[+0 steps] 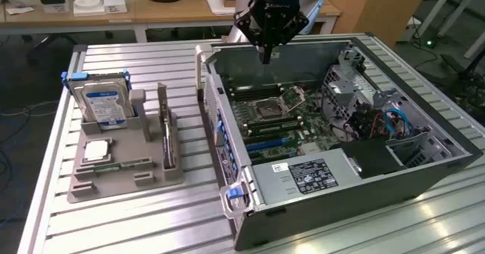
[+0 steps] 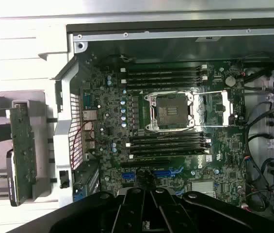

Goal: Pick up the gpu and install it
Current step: 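Reach for the gpu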

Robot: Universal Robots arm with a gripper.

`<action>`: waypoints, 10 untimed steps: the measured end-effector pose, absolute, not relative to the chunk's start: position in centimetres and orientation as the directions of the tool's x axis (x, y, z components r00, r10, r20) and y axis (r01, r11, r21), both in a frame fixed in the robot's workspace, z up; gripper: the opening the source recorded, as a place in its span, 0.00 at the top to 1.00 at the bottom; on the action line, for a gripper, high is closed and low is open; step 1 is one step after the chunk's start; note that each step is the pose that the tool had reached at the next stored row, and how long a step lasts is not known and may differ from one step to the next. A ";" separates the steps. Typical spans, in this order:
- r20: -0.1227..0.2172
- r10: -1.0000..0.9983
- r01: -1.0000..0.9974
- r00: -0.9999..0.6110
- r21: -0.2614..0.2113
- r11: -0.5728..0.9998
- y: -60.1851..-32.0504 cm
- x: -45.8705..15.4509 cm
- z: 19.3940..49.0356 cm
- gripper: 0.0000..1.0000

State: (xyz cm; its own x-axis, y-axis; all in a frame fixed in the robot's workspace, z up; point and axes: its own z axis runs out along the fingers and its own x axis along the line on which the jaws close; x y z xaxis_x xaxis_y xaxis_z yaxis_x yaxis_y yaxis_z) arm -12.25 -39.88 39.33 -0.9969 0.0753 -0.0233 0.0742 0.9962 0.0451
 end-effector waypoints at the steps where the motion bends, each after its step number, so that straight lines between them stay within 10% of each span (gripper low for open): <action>1: -0.023 0.075 0.074 -0.997 0.045 0.996 -39.9 -12.3 39.3 0.89; 10: -0.023 0.075 0.074 -0.997 0.045 0.996 -39.9 -13.2 39.3 0.89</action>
State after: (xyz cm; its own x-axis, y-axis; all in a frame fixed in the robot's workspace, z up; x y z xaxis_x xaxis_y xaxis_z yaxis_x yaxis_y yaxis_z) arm -13.18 -39.89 39.33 -0.9969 0.0754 -0.0233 0.0743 0.9962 0.0451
